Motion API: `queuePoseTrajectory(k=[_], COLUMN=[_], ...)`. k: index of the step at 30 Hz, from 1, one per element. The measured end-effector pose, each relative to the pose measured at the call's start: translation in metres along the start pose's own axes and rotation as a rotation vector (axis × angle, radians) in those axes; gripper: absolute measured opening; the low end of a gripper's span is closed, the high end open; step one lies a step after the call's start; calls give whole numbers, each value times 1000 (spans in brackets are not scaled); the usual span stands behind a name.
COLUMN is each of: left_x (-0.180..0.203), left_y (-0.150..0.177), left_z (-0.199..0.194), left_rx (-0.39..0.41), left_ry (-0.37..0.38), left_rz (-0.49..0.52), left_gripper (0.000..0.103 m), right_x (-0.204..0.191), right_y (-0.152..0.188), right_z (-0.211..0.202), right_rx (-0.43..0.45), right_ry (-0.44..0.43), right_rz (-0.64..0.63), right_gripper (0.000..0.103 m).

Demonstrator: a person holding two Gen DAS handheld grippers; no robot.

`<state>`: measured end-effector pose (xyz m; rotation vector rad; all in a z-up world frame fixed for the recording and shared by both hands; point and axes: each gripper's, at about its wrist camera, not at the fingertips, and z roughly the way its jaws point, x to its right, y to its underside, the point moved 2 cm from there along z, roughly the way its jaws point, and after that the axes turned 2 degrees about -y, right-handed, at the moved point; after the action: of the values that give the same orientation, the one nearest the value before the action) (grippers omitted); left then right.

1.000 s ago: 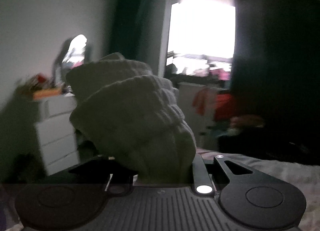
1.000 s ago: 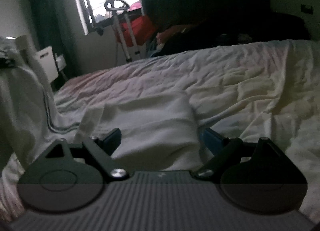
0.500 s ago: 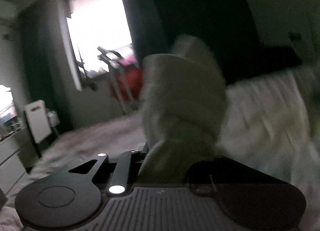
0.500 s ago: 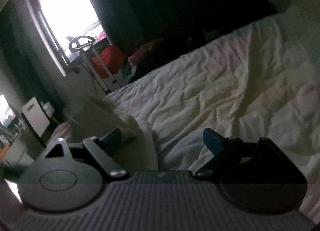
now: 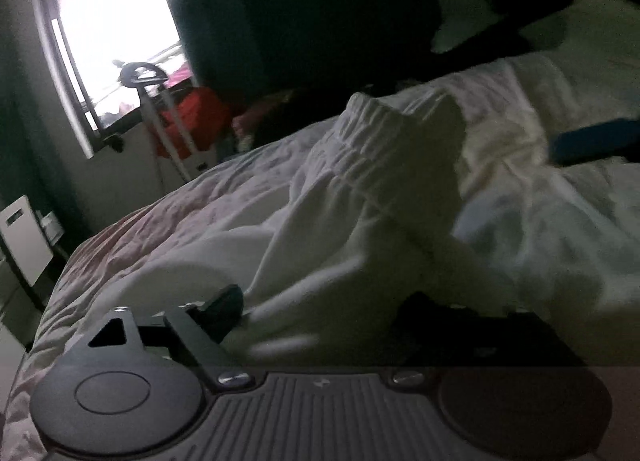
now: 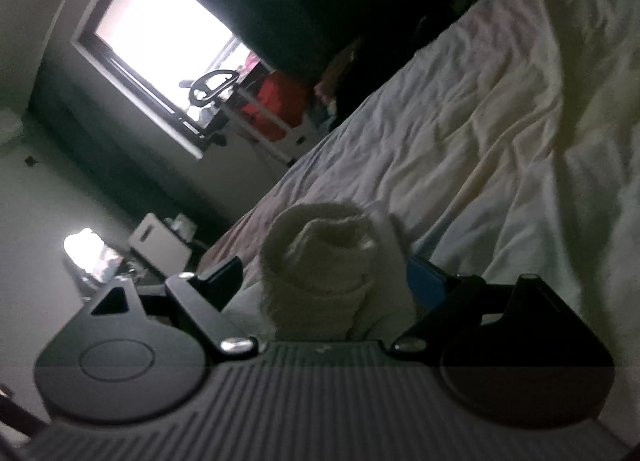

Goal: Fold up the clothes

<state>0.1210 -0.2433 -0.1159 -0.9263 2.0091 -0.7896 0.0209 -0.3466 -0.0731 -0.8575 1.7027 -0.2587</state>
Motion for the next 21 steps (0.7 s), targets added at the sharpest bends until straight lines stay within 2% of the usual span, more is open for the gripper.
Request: queuePoseTrajectory(k=[2,5,8,11,15,18,21], left_x=[-15,-23,-51,-72,-107,-121,-127], left_y=[12,29,52,68,82,85,88], left_z=[-15,-49,-76,-90,-83,-80,-75], left_rx=[-7,-24,-23,-30,-72,-89,-94], left_ry=[41,37,-8,-89,-181,-184,-202], left_rz=[19,67,113,126,33,-17,-30], left_gripper=[100,100,100,100,101,101,101], right_x=[1,1,0,-5,-10,-14,-24], right_y=[5,12,22,30,34,36,38], right_z=[4,10,17,27,49,70,81], right_rx=[-25,-54,-83,-94,-77,-87,-65], right_ry=[-12,-20,-51,-68,-17,33,122], right_rz=[26,53,73,93,78,35,-84], right_gripper=[90,91,91,91,91,91,74])
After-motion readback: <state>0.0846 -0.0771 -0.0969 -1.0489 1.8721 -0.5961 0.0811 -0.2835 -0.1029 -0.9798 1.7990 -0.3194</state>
